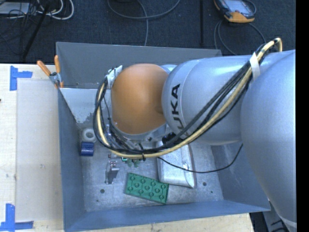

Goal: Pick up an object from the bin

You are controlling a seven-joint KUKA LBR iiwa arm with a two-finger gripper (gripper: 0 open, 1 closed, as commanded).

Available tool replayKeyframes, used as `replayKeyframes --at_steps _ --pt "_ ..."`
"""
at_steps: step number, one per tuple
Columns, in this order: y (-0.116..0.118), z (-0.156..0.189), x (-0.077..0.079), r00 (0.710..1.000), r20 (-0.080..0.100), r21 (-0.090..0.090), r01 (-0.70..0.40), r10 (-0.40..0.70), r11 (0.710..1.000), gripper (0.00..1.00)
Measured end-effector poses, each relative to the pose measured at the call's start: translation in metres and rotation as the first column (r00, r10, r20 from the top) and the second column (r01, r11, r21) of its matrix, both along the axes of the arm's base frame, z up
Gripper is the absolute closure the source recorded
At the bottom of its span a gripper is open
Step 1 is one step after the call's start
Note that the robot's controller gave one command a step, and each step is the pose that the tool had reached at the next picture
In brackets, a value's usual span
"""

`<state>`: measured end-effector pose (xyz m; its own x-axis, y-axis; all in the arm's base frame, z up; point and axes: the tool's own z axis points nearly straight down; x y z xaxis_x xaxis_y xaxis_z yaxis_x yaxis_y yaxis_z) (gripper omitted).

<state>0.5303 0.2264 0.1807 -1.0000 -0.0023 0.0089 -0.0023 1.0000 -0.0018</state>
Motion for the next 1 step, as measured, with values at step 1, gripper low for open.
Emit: replayKeyframes --at_steps 1 --pt "-0.1139 -0.0185 -0.0293 1.000 0.002 -0.003 -0.023 0.023 1.000 0.00"
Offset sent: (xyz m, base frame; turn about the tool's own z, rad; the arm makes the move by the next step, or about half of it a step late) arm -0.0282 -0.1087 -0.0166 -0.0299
